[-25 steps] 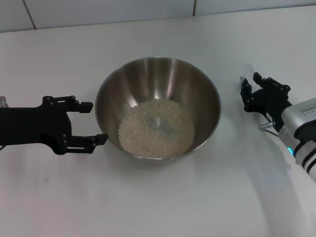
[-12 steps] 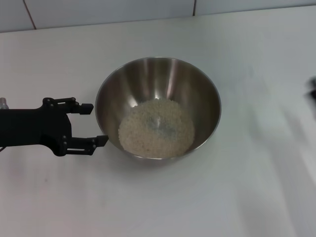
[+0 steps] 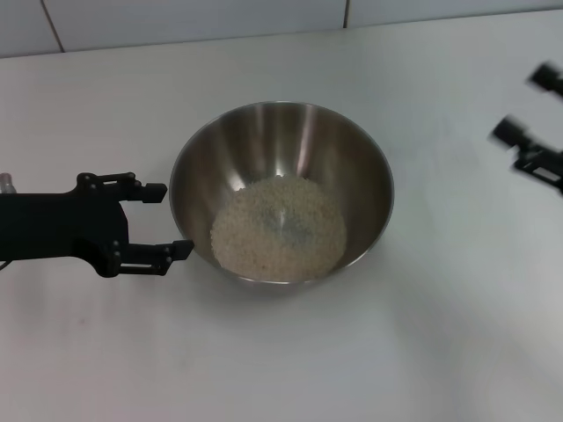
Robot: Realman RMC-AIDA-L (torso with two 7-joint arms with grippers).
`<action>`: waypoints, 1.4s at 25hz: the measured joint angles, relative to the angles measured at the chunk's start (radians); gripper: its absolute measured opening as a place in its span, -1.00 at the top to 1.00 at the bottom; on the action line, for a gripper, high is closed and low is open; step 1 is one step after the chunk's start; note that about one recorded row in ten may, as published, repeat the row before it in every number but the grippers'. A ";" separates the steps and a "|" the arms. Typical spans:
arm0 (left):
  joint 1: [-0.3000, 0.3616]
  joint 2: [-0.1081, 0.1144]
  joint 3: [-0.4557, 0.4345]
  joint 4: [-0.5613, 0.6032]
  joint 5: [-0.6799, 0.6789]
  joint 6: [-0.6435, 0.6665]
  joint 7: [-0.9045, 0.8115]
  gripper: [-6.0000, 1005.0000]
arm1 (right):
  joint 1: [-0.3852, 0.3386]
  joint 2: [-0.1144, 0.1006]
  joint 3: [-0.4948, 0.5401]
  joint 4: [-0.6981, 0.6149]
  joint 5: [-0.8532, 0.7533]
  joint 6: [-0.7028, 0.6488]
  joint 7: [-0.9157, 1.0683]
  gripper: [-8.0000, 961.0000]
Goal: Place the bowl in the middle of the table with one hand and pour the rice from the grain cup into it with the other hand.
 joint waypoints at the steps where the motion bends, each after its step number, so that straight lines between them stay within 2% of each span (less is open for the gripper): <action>1: 0.000 0.000 0.000 0.000 -0.001 -0.001 0.002 -0.66 | 0.023 0.017 -0.066 -0.109 -0.001 -0.001 0.069 -0.74; 2: -0.001 0.000 0.001 0.000 -0.002 -0.002 0.004 -0.66 | 0.047 0.029 -0.172 -0.245 0.000 0.002 0.172 -0.74; 3: -0.001 0.000 0.001 0.000 -0.002 -0.002 0.004 -0.66 | 0.047 0.029 -0.172 -0.245 0.000 0.002 0.172 -0.74; 4: -0.001 0.000 0.001 0.000 -0.002 -0.003 0.005 -0.66 | 0.064 0.028 -0.270 -0.339 0.004 0.005 0.284 -0.74; 5: -0.001 0.000 0.001 0.000 -0.002 -0.003 0.005 -0.66 | 0.064 0.028 -0.270 -0.339 0.004 0.005 0.284 -0.74; 6: -0.001 0.000 0.001 0.000 -0.002 -0.003 0.005 -0.66 | 0.070 0.028 -0.317 -0.389 0.003 0.010 0.336 -0.74; 7: -0.001 0.000 0.001 0.000 -0.002 -0.003 0.006 -0.66 | 0.073 0.031 -0.432 -0.494 -0.008 0.038 0.442 -0.74; 8: -0.001 0.000 0.001 0.000 -0.002 -0.003 0.006 -0.66 | 0.073 0.031 -0.432 -0.494 -0.008 0.038 0.442 -0.74; 9: -0.005 0.000 0.002 -0.001 0.000 -0.004 0.006 -0.66 | 0.067 0.034 -0.545 -0.567 -0.011 0.073 0.525 -0.74; 10: -0.005 0.000 0.002 -0.001 0.000 -0.004 0.006 -0.66 | 0.065 0.034 -0.595 -0.592 -0.010 0.090 0.566 -0.74; 11: -0.008 0.000 0.003 -0.001 0.000 -0.004 0.006 -0.66 | 0.065 0.034 -0.595 -0.592 -0.010 0.090 0.566 -0.74; 12: -0.008 0.000 0.003 -0.001 0.000 -0.004 0.006 -0.66 | 0.063 0.033 -0.686 -0.627 -0.017 0.127 0.631 -0.73; 13: -0.011 0.000 0.006 -0.002 0.000 -0.004 0.005 -0.66 | 0.063 0.033 -0.686 -0.627 -0.017 0.127 0.631 -0.73; 17: -0.015 -0.001 0.024 -0.008 0.000 -0.004 0.003 -0.66 | 0.060 0.033 -0.878 -0.664 -0.046 0.211 0.707 -0.73; 22: -0.015 0.000 0.025 -0.009 0.000 -0.004 -0.001 -0.66 | 0.053 0.033 -0.959 -0.665 -0.044 0.258 0.718 -0.73; 35: -0.014 0.002 0.025 -0.005 0.000 -0.004 -0.003 -0.66 | 0.037 0.032 -0.968 -0.665 -0.030 0.270 0.720 -0.73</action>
